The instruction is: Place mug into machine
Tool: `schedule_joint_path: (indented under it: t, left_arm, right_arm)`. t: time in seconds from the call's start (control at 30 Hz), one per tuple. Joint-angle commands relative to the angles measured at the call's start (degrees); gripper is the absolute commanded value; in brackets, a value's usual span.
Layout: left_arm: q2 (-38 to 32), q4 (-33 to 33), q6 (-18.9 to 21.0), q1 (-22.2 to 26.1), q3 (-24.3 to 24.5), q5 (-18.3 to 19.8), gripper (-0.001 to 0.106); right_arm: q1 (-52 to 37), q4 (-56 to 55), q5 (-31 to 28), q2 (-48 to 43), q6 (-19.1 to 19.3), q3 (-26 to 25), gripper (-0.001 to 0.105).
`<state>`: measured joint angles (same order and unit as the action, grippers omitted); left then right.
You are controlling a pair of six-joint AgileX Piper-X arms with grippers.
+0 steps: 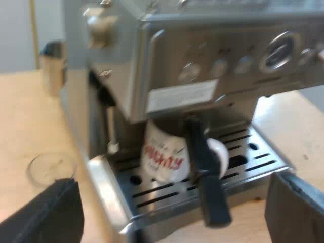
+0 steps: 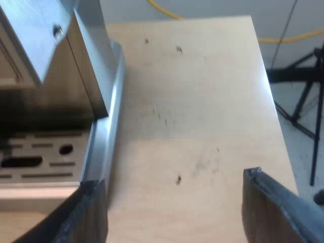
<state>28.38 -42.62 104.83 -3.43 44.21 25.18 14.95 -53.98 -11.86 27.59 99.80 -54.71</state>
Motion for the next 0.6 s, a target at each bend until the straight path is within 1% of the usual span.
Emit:
schedule_joint_path:
  t: [0.03, 0.13, 0.2, 0.33, 0.4, 0.43, 0.5, 0.6]
  left_arm:
    - [-1.30, -0.57, 0.04, 0.71, 0.79, 0.60, 0.079]
    - [-3.44, -1.38, 0.04, 0.74, 0.91, 0.60, 0.079]
    - [-5.49, -3.08, 0.04, 0.74, 1.06, 0.60, 0.079]
    - [-11.68, -6.91, -0.09, 0.74, 1.03, 0.60, 0.079]
    - [-15.34, -8.37, -0.09, 0.74, 1.03, 0.60, 0.079]
    - [-16.02, -8.63, -0.09, 0.74, 1.03, 0.60, 0.079]
    - [-20.25, -10.27, -0.09, 0.74, 1.03, 0.60, 0.079]
    - [-24.73, -11.25, -0.09, 0.74, 1.03, 0.60, 0.079]
  right_arm:
    - [-0.18, -2.24, -0.43, -1.25, 0.64, -0.29, 0.059]
    - [-0.18, -3.39, -1.32, -2.47, 0.64, -0.29, 0.059]
    - [-0.18, -3.92, -1.48, -3.33, 0.64, -0.29, 0.059]
    - [-0.18, -4.81, -3.00, -6.92, 0.80, -0.29, 0.059]
    - [-0.18, -4.79, -2.99, -9.77, 1.93, -0.29, 0.059]
    - [-0.18, -4.92, -2.99, -10.63, 2.20, -0.29, 0.059]
    - [-0.18, -5.03, -2.99, -14.04, 3.06, -0.29, 0.059]
    - [-0.09, -5.03, -2.99, -18.63, 3.49, -0.29, 0.059]
